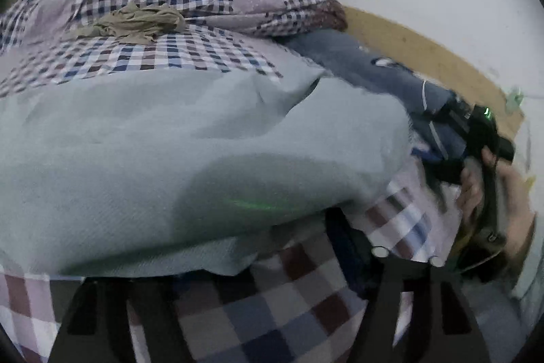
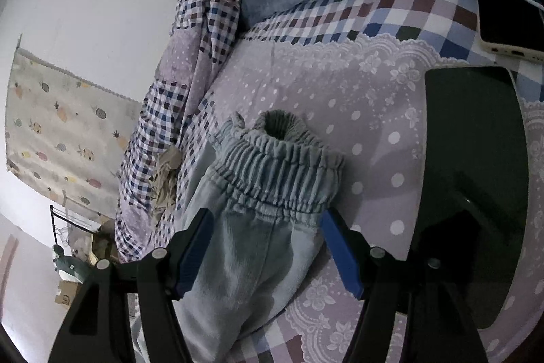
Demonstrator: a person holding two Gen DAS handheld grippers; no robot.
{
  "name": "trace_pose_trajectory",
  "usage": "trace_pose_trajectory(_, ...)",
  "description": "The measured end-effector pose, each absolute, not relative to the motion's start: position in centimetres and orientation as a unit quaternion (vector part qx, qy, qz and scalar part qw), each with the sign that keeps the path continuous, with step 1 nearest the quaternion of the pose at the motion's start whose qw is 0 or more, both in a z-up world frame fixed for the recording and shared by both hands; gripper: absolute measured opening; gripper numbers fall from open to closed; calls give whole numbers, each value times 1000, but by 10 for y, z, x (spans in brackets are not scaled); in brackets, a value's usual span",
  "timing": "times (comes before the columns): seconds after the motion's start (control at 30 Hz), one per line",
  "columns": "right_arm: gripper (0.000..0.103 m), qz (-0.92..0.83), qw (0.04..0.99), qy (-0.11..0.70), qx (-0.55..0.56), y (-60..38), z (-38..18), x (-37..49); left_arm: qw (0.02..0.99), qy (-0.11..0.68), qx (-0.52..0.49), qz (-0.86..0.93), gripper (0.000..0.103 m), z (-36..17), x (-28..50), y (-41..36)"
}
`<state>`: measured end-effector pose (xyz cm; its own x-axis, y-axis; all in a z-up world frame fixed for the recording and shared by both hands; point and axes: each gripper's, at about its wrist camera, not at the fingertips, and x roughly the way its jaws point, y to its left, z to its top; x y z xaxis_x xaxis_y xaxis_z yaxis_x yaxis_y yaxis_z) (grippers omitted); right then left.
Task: Fold clothes
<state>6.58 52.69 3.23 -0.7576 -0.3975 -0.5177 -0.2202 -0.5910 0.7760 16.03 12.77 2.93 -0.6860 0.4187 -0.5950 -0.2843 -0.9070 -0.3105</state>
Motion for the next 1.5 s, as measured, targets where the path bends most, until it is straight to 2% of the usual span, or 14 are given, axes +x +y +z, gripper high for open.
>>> trace_pose_trajectory(0.1, 73, -824, 51, -445, 346, 525, 32, 61, 188, -58, -358, 913, 17, 27, 163, 135)
trace_pose_trajectory(0.13, 75, -825, 49, -443, 347, 524, 32, 59, 192, -69, -362, 909, 11, 26, 162, 128)
trace_pose_trajectory(0.47, 76, -837, 37, -404, 368, 520, 22, 25, 247, -140, -307, 908, 7, 90, 165, 92)
trace_pose_trajectory(0.5, 69, -834, 52, -408, 369, 520, 20, 21, 255, -149, -307, 905, 7, 93, 164, 90)
trace_pose_trajectory(0.6, 23, -836, 61, -425, 343, 533, 30, 25, 283, -178, -324, 885, 7, 82, 160, 80)
trace_pose_trajectory(0.63, 23, -841, 72, -438, 309, 542, 45, 34, 288, -182, -327, 881, 7, 81, 162, 77)
trace_pose_trajectory(0.77, 21, -879, 94, -403, 239, 548, 94, 60, 319, -190, -311, 875, 7, 88, 176, 74)
trace_pose_trajectory(0.97, 23, -860, 19, -396, 320, 561, 68, 74, 331, -134, -410, 839, 7, 33, 176, 94)
trace_pose_trajectory(1.1, 35, -860, -28, -387, 332, 568, 67, 86, 322, -137, -411, 842, 8, 28, 176, 92)
trace_pose_trajectory(1.2, 66, -876, -43, -386, 287, 576, 84, 101, 318, -126, -418, 842, 9, 25, 170, 94)
trace_pose_trajectory(1.27, 68, -866, -40, -403, 292, 580, 80, 101, 316, -125, -423, 840, 12, 22, 169, 95)
trace_pose_trajectory(1.37, 68, -859, -35, -409, 305, 576, 74, 98, 324, -138, -423, 835, 33, 23, 170, 95)
trace_pose_trajectory(1.43, 68, -866, -26, -394, 307, 569, 77, 94, 333, -149, -414, 834, 53, 27, 175, 99)
trace_pose_trajectory(1.5, 68, -875, -16, -373, 307, 561, 82, 88, 335, -157, -410, 834, 57, 27, 178, 100)
